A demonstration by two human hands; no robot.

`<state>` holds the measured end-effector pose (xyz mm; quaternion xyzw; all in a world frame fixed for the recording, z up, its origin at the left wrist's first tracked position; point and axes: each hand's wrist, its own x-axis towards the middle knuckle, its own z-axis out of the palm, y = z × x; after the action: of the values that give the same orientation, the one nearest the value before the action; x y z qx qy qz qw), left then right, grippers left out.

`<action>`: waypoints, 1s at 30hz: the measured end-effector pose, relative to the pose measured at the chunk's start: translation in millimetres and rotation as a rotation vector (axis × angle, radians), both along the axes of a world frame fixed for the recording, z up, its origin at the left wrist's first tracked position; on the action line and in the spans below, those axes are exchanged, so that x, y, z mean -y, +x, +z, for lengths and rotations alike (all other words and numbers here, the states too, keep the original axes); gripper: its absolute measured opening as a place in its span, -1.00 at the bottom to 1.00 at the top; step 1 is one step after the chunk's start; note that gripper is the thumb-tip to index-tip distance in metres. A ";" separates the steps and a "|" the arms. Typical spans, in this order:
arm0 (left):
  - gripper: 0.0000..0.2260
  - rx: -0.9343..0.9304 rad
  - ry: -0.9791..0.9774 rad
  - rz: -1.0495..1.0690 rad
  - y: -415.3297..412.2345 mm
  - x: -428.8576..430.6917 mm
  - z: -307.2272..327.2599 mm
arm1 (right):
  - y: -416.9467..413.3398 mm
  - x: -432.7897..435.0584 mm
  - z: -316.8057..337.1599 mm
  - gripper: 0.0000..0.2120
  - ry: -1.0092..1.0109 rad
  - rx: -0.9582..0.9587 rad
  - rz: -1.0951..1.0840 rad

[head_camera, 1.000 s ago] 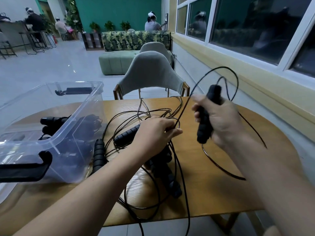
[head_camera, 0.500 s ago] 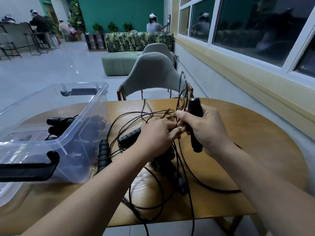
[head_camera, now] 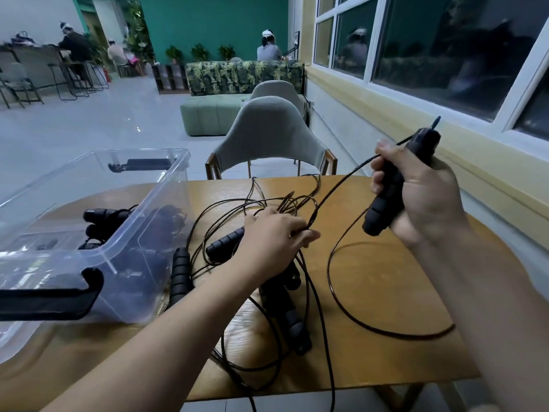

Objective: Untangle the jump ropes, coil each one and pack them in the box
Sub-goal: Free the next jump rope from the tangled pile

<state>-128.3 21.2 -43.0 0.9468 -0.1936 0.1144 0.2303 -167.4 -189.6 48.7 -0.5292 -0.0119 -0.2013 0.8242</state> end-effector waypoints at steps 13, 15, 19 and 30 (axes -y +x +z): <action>-0.63 0.100 0.105 -0.045 -8.6 6.5 -0.3 | 5.9 -31.8 -49.2 -0.84 -0.405 -0.137 0.114; -0.65 0.115 0.116 -0.053 -11.0 6.6 0.4 | 7.8 -33.1 -50.0 -0.87 -0.447 -0.122 0.100; -0.73 0.109 0.101 -0.081 -13.0 6.6 0.0 | 9.7 -34.2 -51.4 -0.84 -0.522 -0.116 0.104; -0.63 -0.163 -0.406 -0.281 -15.1 0.3 14.2 | 4.7 -34.5 -41.2 -0.87 -0.454 -0.058 0.183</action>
<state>-143.4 20.9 -28.9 0.8511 -0.2772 0.0411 0.4441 -162.7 -155.1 7.6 -0.7030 -0.0811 -0.1029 0.6990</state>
